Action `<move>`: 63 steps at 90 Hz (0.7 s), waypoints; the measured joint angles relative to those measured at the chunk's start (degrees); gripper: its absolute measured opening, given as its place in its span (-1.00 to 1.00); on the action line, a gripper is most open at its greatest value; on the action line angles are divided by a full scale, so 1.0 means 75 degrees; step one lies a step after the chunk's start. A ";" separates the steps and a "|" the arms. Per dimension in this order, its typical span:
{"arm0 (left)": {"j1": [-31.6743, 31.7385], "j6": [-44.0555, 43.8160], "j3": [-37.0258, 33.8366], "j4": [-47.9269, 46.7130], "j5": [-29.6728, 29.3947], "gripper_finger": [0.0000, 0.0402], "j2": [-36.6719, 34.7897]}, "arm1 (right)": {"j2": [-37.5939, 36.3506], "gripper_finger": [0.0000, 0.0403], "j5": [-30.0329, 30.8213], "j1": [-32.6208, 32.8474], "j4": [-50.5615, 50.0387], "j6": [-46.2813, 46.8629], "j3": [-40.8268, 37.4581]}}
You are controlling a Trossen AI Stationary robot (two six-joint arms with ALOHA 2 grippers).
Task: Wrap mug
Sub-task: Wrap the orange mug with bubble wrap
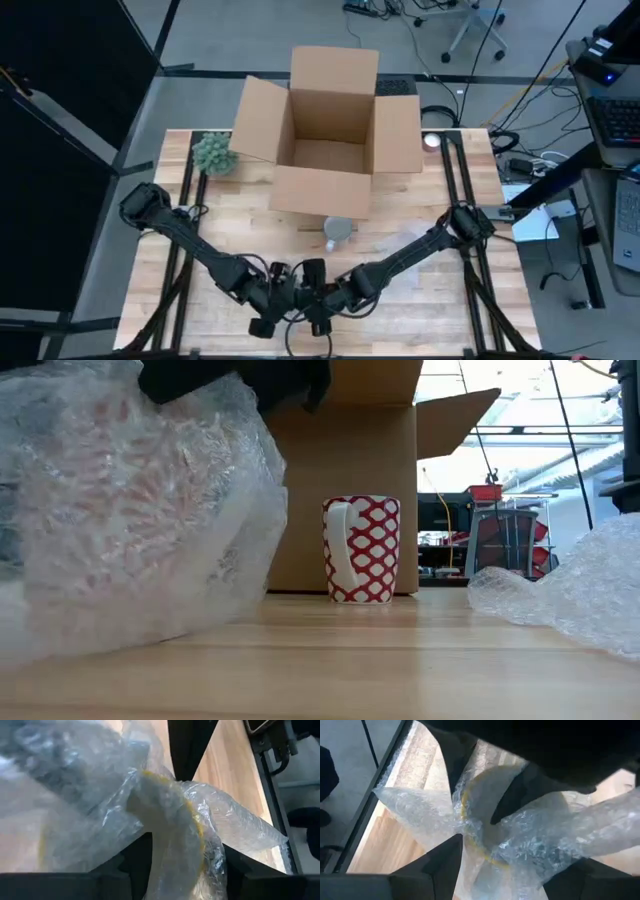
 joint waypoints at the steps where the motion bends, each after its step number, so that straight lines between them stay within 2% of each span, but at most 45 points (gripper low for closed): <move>1: -0.0001 -0.0016 0.0017 -0.0052 -0.0024 -0.28 0.0000 | 0.0000 0.08 0.0000 0.0000 -0.0002 -0.0002 0.0000; 10: -0.0015 -0.0297 0.0116 -0.0272 -0.0323 -0.28 0.0000 | -0.0006 0.08 0.0012 -0.0006 -0.0017 -0.0007 0.0000; 34: -0.0214 -0.0348 0.0115 -0.0157 -0.0481 -0.28 -0.0065 | 0.0030 0.08 -0.0048 0.0003 -0.0195 -0.0062 -0.0020; 63: -0.0301 -0.0336 0.0120 -0.0150 -0.0124 -0.28 -0.0055 | 0.0044 0.08 -0.0082 0.0000 -0.0099 -0.0134 -0.0020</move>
